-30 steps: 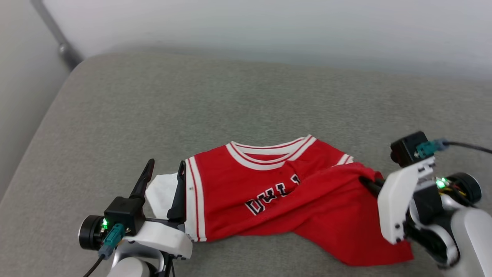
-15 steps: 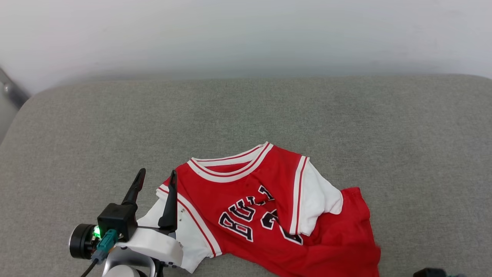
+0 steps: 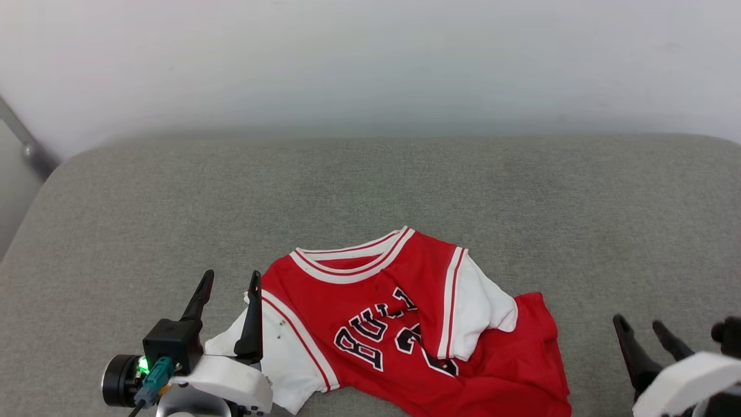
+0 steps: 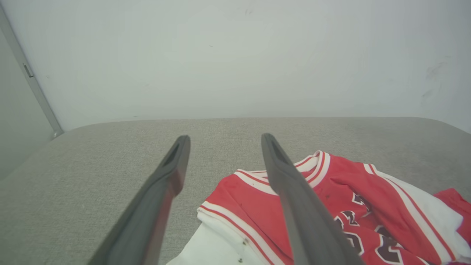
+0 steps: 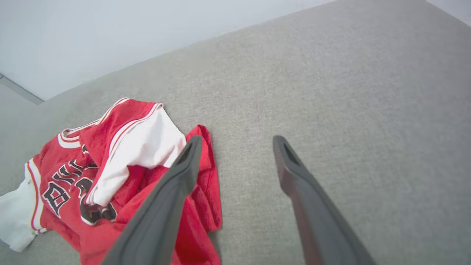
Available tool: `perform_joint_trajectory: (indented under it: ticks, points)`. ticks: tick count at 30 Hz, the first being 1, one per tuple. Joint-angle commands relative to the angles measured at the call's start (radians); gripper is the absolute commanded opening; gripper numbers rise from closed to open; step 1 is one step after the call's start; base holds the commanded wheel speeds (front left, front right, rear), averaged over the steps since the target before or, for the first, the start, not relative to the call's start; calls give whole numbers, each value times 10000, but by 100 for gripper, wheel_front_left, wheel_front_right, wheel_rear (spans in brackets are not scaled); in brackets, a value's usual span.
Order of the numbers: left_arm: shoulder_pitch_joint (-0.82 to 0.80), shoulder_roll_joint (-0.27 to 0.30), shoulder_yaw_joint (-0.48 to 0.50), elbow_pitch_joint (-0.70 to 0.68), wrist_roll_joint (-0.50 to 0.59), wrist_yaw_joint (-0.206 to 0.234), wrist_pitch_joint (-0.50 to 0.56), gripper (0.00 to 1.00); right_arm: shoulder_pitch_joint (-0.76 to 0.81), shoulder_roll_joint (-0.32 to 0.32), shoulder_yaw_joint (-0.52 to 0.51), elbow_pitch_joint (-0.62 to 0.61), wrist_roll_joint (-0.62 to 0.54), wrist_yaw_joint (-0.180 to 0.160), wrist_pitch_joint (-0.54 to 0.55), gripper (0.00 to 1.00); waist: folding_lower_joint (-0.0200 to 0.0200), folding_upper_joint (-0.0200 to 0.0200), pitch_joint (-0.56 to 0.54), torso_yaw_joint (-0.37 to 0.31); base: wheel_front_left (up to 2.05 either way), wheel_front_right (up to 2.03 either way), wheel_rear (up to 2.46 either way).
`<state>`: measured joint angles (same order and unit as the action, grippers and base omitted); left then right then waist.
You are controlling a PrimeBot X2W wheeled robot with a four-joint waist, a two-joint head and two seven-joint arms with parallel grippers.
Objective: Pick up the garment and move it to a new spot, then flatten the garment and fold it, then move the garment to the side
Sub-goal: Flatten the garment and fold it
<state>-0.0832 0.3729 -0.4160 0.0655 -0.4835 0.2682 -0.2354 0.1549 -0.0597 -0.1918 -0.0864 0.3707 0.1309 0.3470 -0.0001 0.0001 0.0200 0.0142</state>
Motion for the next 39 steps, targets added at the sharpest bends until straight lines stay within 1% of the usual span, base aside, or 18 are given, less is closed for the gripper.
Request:
perform_joint_trajectory:
  ticks: [1,4,6,10,14,19,22,23,24,25,26,29,33,36,39]
  points:
    - [11,-11,-30,-83,-4,43,-12,100,-778,-273,79,352,1,-3,242,100,1,-1,80,126,0,0,0]
    - [-225,-77,-71,-138,25,-5,-32,100,-2006,-579,498,1115,253,-3,1071,100,1,-1,325,403,0,0,0]
    - [-385,-164,-123,-132,47,-45,-57,100,-2756,-876,818,1683,397,-3,1819,100,1,-1,545,668,0,0,0]
    - [-890,-371,-298,-85,153,-270,-117,100,-4071,-1351,1408,2704,609,-3,3616,100,1,-1,1170,1309,0,0,0]
    - [-1240,-636,-392,98,227,-431,-200,100,-5049,-1600,1861,3484,525,-3,5265,100,1,-1,1644,1769,0,0,0]
    - [-1508,-959,-337,329,269,-564,-268,100,-5594,-1774,2140,4421,292,-3,6437,100,1,-1,2017,2061,0,0,0]
    - [-1536,-1104,-220,489,319,-646,-296,100,-5534,-1733,2259,4896,215,-3,6762,100,1,-1,2111,2109,0,0,0]
    - [-1534,-1145,-172,533,329,-690,-304,100,-5526,-1717,2267,4972,205,-3,6798,65,1,-1,2123,2103,0,0,0]
    - [-1530,-1175,-118,560,345,-717,-310,100,-5527,-1708,2285,4999,198,-5,6810,17,1,-1,2128,2087,0,0,0]
    - [-1530,-1175,-118,560,345,-717,-310,100,-5527,-1708,2285,4999,198,-5,6810,17,1,-1,2128,2087,0,0,0]
    - [-1513,-1200,-52,565,366,-727,-313,100,-5543,-1715,2315,4979,216,-3,6838,0,1,-1,2122,2053,0,0,0]
    - [-1371,-1276,149,574,482,-777,-315,100,-5814,-1916,2445,4507,271,-3,6628,0,1,-1,2108,1931,0,0,0]
    - [-1331,-1390,320,566,651,-904,-318,100,-6251,-2560,2481,3567,281,-3,6432,0,1,-1,2105,1772,0,0,0]
    - [-1298,-1452,450,532,781,-1008,-319,100,-6356,-3019,2192,2847,120,-5,6622,0,1,-1,2155,1660,0,0,0]
    - [-1328,-1497,556,486,890,-1104,-310,100,-6408,-3462,1581,2120,-139,-3,7007,0,1,-1,2289,1567,0,0,0]
